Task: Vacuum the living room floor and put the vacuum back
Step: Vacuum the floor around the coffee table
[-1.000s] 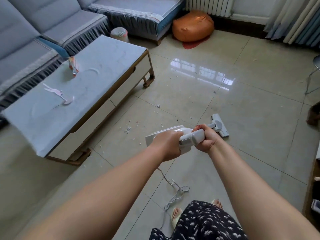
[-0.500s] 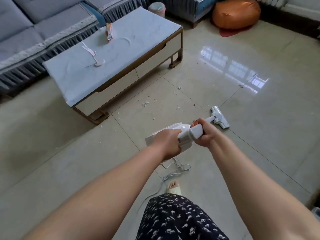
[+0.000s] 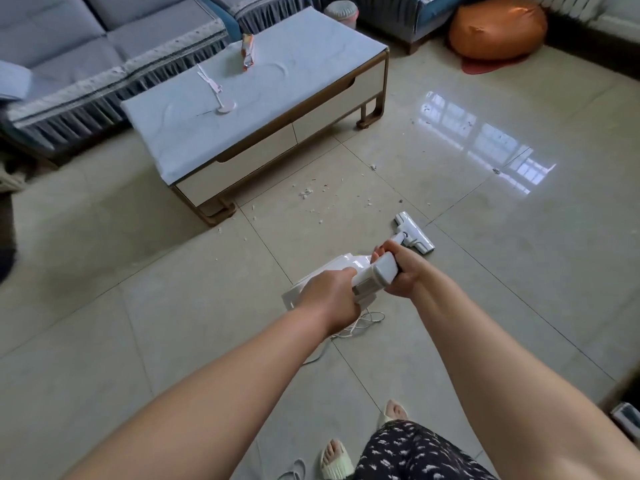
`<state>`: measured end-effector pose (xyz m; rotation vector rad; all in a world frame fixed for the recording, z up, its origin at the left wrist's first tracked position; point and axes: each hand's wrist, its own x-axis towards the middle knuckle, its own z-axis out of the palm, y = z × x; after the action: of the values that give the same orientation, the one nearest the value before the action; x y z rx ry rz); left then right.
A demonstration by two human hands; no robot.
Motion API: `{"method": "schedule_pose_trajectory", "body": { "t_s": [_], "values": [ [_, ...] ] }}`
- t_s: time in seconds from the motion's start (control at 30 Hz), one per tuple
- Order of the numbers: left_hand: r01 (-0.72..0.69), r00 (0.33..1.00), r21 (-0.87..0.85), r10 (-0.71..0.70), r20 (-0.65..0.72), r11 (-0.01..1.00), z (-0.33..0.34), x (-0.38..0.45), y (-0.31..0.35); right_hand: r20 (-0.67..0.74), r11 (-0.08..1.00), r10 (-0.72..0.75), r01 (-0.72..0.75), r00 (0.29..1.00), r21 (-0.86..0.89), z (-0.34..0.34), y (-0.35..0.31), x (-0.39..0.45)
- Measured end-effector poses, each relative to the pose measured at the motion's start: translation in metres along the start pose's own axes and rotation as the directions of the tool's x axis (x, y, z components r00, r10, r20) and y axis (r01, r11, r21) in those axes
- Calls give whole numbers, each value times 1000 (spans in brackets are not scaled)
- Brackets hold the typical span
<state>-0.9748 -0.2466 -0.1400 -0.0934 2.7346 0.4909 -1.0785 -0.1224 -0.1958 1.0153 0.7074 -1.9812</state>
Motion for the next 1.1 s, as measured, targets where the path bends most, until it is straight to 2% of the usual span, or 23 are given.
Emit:
{"method": "schedule_pose_trajectory", "body": {
  "t_s": [0.2, 0.37, 0.53, 0.67, 0.73, 0.87, 1.0, 1.1],
  "values": [
    [77, 997, 8, -77, 1, 997, 3, -53, -40, 23, 998, 35, -33, 999, -61, 12, 66, -3],
    [74, 997, -12, -74, -9, 997, 9, -89, -62, 21, 998, 33, -31, 999, -62, 11, 106, -8],
    [-30, 1000, 3, 30, 2, 1000, 16, -95, -56, 25, 1000, -5, 5, 1000, 25, -8, 113, -9],
    [-164, 986, 135, 158, 54, 977, 20, -96, -47, 71, 988, 13, -23, 997, 153, -39, 118, -10],
    [-246, 968, 199, 231, 94, 949, 20, -96, -42, 80, 985, 42, -55, 996, 163, -55, 124, -15],
    [-381, 924, 305, 348, 156, 873, 21, -97, -30, -63, 998, 64, -64, 996, 3, -80, 127, -26],
    [-406, 914, 311, 372, 164, 860, 21, -96, -27, -219, 957, 7, -70, 976, -281, -68, 117, -39],
    [-401, 916, 327, 373, 148, 856, 17, -92, -24, -252, 895, -56, -63, 966, -441, -57, 109, -41]
  ]
}}
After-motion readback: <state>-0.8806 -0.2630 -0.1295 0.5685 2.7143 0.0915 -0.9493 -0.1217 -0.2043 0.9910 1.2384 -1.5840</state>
